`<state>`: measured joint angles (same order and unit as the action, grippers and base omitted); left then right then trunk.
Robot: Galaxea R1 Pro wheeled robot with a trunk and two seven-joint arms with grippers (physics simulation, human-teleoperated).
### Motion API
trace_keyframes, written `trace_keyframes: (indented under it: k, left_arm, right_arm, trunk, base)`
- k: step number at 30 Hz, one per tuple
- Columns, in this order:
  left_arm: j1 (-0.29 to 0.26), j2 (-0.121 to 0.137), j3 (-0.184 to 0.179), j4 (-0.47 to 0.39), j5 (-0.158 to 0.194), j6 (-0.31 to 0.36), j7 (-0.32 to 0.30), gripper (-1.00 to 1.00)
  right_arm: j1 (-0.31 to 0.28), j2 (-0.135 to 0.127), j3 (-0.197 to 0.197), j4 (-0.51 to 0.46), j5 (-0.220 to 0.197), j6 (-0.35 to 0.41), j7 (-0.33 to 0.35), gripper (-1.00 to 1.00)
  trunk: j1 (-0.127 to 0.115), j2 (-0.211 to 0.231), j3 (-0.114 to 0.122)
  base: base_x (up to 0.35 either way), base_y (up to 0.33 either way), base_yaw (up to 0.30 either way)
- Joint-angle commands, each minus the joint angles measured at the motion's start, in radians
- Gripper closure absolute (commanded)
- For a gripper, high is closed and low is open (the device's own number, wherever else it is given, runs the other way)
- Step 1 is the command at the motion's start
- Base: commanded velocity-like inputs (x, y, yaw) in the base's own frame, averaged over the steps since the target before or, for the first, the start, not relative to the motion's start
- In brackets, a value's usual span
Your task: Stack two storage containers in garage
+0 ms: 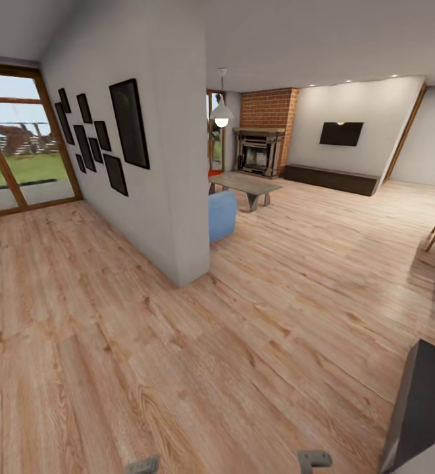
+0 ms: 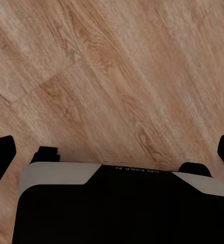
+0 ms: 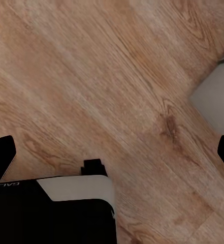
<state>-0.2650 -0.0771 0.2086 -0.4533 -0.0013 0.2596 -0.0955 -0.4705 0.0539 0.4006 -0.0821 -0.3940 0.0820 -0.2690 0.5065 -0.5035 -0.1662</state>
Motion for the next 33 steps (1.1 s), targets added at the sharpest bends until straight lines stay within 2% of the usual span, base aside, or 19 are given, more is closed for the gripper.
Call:
trace_keyframes:
  k: [1,23,33]
  left_arm:
    - [0.0,-0.001,0.008,-0.002,0.0,0.007,-0.006,-1.0]
    - [0.0,-0.001,0.008,-0.002,0.0,0.007,-0.006,-1.0]
    - [0.0,-0.001,0.008,-0.002,0.0,0.007,-0.006,-1.0]
  right_arm:
    - [0.0,0.0,0.009,-0.002,-0.006,0.007,-0.006,-1.0]
    - [0.0,0.0,0.007,-0.002,-0.006,0.007,-0.006,-1.0]
    - [0.0,0.0,0.007,-0.003,-0.006,0.007,-0.006,-1.0]
  trunk:
    - [0.001,-0.002,-0.002]
    - [0.001,-0.002,-0.002]
    - [0.001,-0.002,-0.002]
  base:
    - [0.333,0.0,0.0]
    - [0.333,0.0,-0.004]
    - [0.333,0.0,-0.179]
